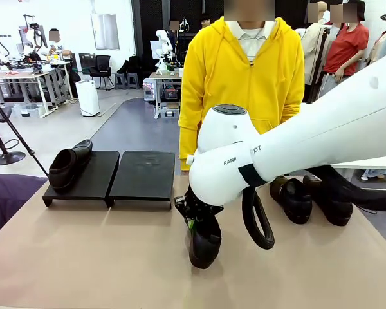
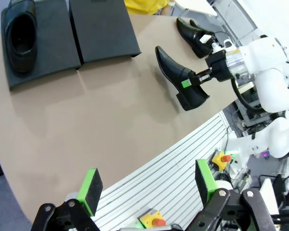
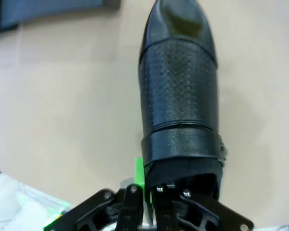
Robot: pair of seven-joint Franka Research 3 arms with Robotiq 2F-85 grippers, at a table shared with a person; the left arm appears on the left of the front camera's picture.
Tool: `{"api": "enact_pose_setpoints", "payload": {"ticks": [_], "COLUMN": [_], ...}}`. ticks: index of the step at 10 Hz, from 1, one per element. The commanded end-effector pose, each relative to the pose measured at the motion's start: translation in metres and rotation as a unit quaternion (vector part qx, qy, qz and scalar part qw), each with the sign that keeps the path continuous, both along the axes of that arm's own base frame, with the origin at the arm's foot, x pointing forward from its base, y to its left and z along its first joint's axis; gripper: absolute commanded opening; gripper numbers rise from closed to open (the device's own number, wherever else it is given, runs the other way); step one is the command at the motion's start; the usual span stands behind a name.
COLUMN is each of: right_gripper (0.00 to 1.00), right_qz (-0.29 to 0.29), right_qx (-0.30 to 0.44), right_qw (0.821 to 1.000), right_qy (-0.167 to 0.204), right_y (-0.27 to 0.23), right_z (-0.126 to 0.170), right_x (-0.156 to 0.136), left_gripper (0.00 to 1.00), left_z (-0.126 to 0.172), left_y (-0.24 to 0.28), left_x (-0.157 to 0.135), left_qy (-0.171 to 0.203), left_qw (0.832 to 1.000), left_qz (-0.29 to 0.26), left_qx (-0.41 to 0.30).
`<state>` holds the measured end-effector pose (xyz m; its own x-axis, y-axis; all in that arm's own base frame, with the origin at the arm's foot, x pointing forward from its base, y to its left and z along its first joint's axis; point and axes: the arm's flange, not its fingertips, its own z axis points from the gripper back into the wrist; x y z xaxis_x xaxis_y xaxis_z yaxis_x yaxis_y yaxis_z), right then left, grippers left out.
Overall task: Organize the shoes by placing them on the stand.
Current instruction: Pick up one Shoe and place it in the middle of the table.
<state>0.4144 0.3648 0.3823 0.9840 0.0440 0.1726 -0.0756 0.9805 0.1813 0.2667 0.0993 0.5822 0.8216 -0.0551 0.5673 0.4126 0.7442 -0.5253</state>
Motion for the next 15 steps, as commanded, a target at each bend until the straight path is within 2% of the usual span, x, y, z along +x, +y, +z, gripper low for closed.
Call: {"api": "enact_pose_setpoints", "payload": {"ticks": [1,4,7,8,9,12,13,15], "right_gripper": [0.00,0.00,0.00,0.59,1.00,1.00,1.00,1.00], "right_qz": [-0.027,-0.006,-0.008,-0.001,0.000,0.025,0.036,0.036], "right_qx": [-0.008,0.001,-0.003,-0.003,-0.003,0.022,0.032,0.025], "right_qw": [1.000,0.999,0.998,0.998,0.998,0.995,0.995,0.997], "right_qy": [0.003,0.053,0.056,0.060,0.061,0.089,0.088,0.064], "right_y": [0.042,0.053,0.051,0.052,0.052,0.044,0.038,0.013], "right_z": [-0.013,-0.029,-0.029,-0.029,-0.029,-0.018,-0.001,0.058], "right_x": [0.022,0.019,0.017,0.017,0.017,0.016,0.012,-0.012], "left_gripper": [1.00,1.00,1.00,1.00,1.00,1.00,1.00,1.00], "left_z": [0.001,0.001,0.001,0.001,0.001,0.001,0.001,0.001], "left_y": [0.000,0.000,0.000,0.000,0.000,0.000,0.000,0.000], "left_x": [0.000,0.000,0.000,0.000,0.000,0.000,0.000,0.000], "left_qy": [-0.002,-0.002,-0.002,-0.002,-0.002,-0.002,-0.002,-0.002], "left_qw": [1.000,1.000,1.000,1.000,1.000,1.000,1.000,1.000], "left_qz": [0.000,0.000,0.000,0.000,0.000,0.000,0.000,0.000], "left_qx": [-0.008,-0.008,-0.008,-0.008,-0.008,-0.008,-0.008,-0.008]}}
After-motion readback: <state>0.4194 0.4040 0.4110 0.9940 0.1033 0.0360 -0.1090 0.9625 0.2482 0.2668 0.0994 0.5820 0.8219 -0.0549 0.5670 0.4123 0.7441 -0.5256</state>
